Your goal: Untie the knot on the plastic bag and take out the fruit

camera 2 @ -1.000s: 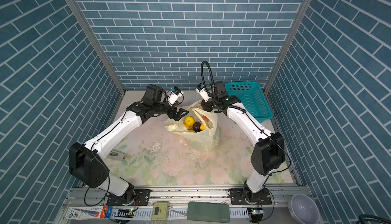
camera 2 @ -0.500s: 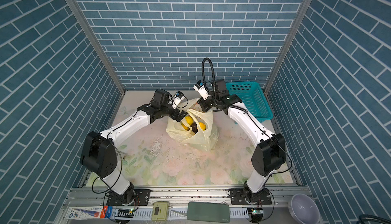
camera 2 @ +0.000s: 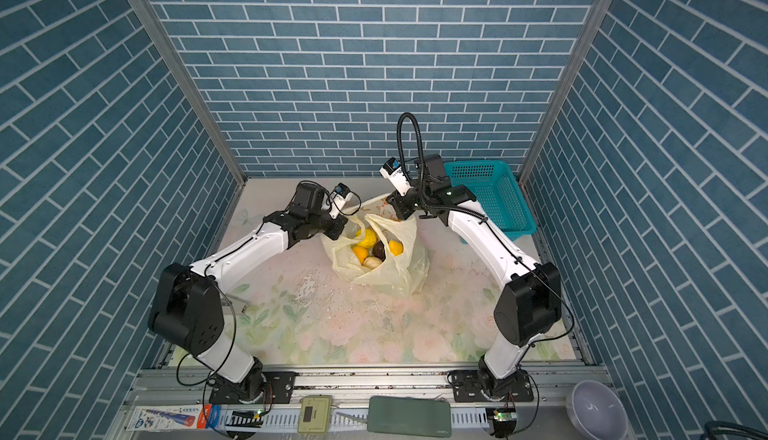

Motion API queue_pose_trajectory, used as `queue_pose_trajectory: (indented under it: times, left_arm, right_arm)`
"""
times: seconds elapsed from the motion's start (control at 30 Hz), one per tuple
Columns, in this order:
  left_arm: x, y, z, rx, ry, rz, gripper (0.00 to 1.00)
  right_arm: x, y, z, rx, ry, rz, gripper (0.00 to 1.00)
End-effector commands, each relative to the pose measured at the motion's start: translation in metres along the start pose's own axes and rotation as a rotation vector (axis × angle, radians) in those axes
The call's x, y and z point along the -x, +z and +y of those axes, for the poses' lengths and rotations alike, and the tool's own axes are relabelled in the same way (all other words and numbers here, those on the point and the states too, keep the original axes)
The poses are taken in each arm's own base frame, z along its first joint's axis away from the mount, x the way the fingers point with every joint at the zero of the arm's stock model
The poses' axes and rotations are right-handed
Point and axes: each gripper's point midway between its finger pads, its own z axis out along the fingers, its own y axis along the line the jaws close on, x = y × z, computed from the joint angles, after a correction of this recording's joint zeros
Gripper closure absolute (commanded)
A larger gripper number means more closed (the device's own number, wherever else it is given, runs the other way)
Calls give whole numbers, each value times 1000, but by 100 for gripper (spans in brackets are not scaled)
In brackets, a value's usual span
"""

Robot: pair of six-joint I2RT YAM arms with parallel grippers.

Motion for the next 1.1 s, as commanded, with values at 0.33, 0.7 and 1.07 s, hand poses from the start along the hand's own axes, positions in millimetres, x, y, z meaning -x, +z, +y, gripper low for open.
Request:
queue_pose_trajectory:
  times: [0.33, 0.7, 1.07]
  left_arm:
    - [-8, -43, -30, -39, -239, 42, 100]
    - [-18, -59, -43, -5, -335, 87, 100]
    - [-28, -69, -42, 6, -347, 62, 100]
  right_arm:
    - [5, -34, -7, -18, 106, 133, 34]
    - [29, -73, 87, 123, 233, 143, 28]
    - [-13, 14, 101, 173, 463, 140, 36]
